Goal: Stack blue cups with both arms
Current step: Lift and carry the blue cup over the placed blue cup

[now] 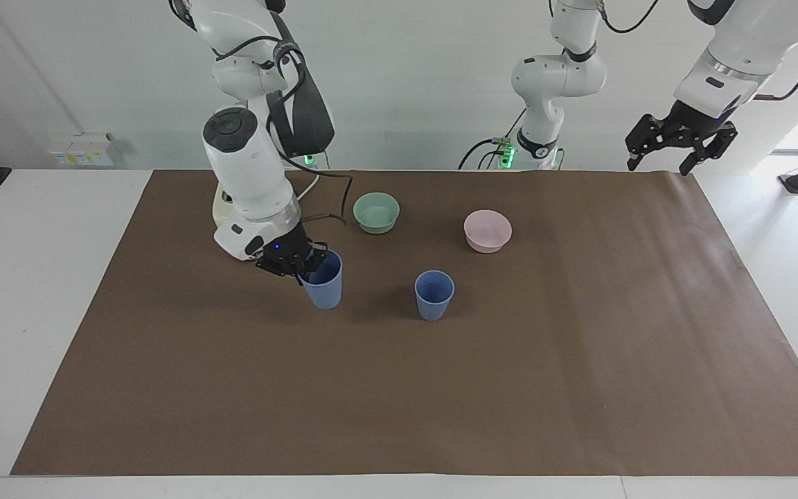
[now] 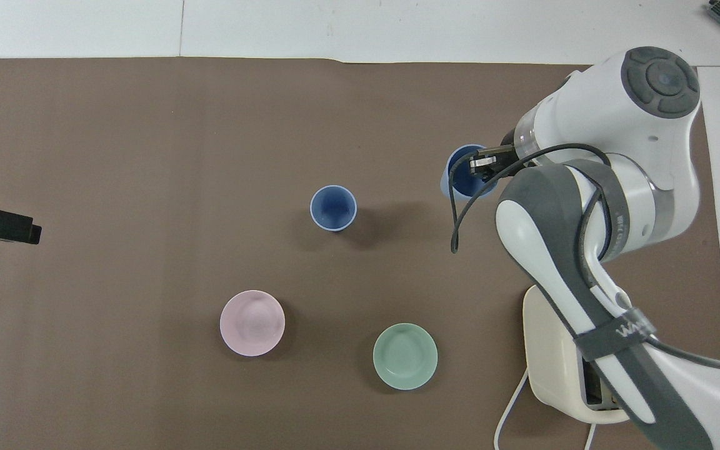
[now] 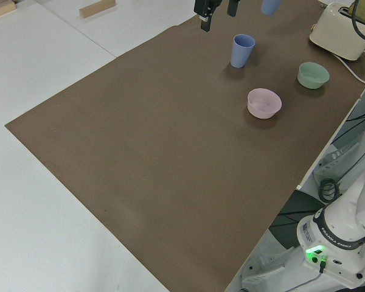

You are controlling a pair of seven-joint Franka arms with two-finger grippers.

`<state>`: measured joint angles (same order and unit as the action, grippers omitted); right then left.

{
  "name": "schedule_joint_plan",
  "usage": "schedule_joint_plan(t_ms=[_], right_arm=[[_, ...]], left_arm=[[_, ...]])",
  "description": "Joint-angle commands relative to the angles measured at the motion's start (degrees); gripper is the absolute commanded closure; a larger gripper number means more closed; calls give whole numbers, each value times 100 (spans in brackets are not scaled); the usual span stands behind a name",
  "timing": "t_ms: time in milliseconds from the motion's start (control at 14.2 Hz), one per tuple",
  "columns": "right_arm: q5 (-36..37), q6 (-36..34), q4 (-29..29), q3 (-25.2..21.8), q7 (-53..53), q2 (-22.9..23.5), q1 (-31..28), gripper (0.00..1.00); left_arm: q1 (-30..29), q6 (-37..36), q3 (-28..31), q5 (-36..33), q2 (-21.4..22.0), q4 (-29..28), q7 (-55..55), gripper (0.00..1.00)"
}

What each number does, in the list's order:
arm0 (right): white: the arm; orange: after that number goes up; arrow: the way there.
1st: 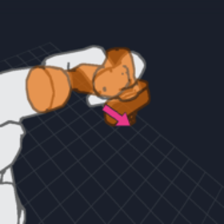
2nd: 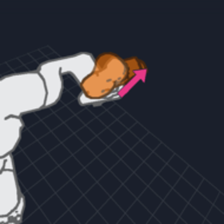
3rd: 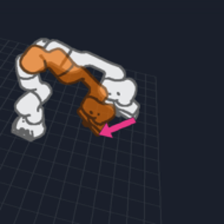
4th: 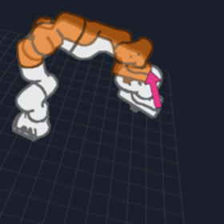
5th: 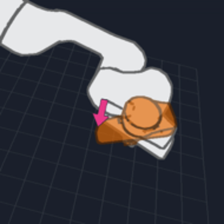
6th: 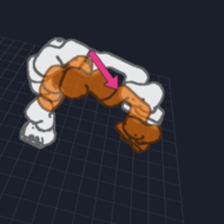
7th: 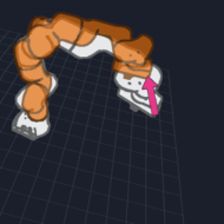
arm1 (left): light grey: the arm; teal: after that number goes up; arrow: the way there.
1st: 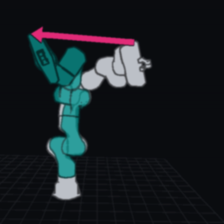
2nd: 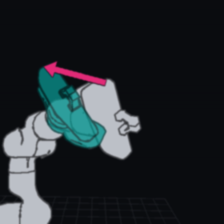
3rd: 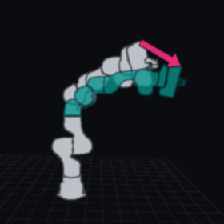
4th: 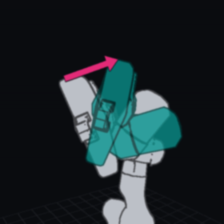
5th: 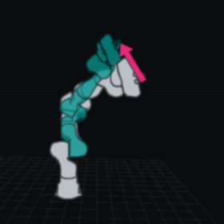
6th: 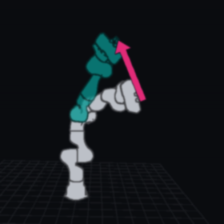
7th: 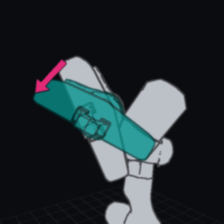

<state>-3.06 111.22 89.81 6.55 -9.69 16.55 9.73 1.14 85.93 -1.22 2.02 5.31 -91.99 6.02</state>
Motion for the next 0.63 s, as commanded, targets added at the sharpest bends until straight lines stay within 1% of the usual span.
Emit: schedule_joint_plan(t_ms=[0, 140, 281, 421, 561], right_arm=[[24, -127, -472, 31, -443, 260, 362, 100], [42, -249, -831, 22, -892, 418, 590, 100], [59, -548, -1262, -5, -1095, 585, 845, 100], [139, -549, -1343, 4, -1184, 604, 1083, 100], [130, -497, -1360, 48, -1201, 604, 1180, 100]], left_arm=[[-70, 47, -36, 9, 67, -73, -31, 0], [-44, 55, -45, 18, 67, -73, -40, 0], [-26, 46, -36, 18, 67, -65, -48, 0], [-96, 46, -36, 18, 67, -65, -48, 0], [-114, 46, -27, 18, 67, -73, -48, 0]])
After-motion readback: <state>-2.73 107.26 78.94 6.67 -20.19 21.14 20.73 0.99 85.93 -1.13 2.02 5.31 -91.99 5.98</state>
